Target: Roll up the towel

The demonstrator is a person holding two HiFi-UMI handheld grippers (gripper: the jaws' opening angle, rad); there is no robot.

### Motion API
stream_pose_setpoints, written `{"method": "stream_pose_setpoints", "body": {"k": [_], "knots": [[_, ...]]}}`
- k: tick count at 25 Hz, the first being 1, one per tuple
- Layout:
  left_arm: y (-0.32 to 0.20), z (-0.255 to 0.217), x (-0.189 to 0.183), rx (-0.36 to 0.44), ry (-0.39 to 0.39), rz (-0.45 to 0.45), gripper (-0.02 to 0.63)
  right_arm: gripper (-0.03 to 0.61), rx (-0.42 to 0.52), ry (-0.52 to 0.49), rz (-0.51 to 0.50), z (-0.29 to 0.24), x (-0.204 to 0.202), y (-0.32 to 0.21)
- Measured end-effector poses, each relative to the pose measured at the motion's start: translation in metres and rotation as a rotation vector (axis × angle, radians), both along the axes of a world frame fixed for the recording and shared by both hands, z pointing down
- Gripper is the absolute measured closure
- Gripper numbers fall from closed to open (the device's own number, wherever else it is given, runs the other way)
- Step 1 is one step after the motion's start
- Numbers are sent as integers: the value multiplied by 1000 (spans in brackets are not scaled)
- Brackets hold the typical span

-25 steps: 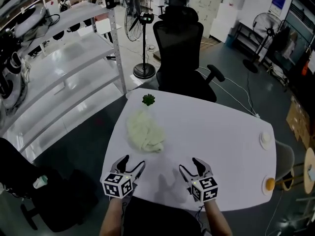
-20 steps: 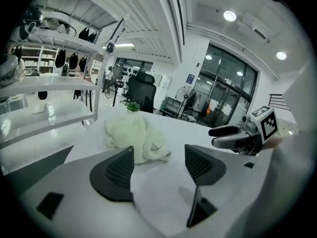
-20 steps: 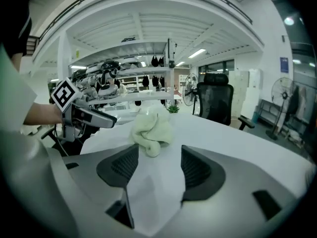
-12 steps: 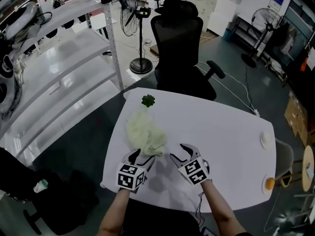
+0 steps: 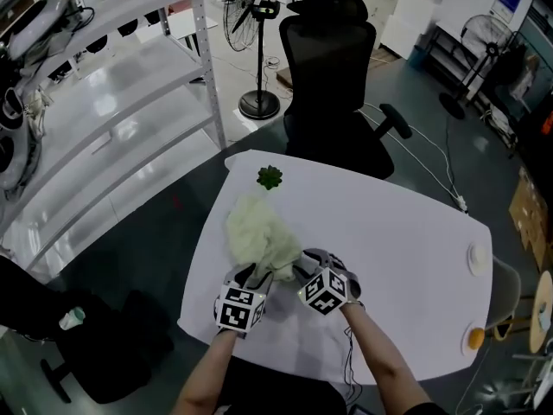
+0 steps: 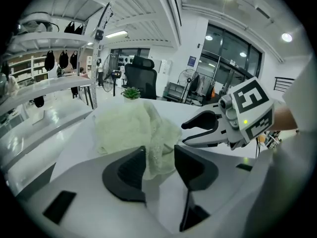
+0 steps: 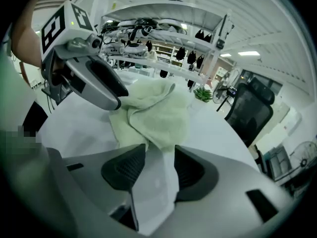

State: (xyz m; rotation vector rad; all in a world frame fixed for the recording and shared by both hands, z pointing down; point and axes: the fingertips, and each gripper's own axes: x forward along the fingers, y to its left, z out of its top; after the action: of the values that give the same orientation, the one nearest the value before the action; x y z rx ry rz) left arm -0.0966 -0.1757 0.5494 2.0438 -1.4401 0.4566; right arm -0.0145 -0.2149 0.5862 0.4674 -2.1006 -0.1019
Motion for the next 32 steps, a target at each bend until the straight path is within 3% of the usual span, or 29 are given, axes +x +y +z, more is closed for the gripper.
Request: {"method": "stream_pose_setpoints", "body": {"k": [3, 7, 13, 19, 32], "knots": [[-3, 7, -7, -16, -26, -29, 494, 411, -2, 33, -14, 14, -5, -5], [-3, 2, -16, -6, -28, -47, 563, 530, 33, 19, 11, 8, -7, -14], [0, -20, -27, 34, -32, -49, 583, 543, 92, -50, 28, -33, -1, -21], [-7, -69, -42, 140, -64, -56, 584, 547, 206, -103, 90, -93, 19, -43], [-49, -214, -79, 457, -246, -20, 586, 554, 520, -149, 257, -246, 99, -86]]}}
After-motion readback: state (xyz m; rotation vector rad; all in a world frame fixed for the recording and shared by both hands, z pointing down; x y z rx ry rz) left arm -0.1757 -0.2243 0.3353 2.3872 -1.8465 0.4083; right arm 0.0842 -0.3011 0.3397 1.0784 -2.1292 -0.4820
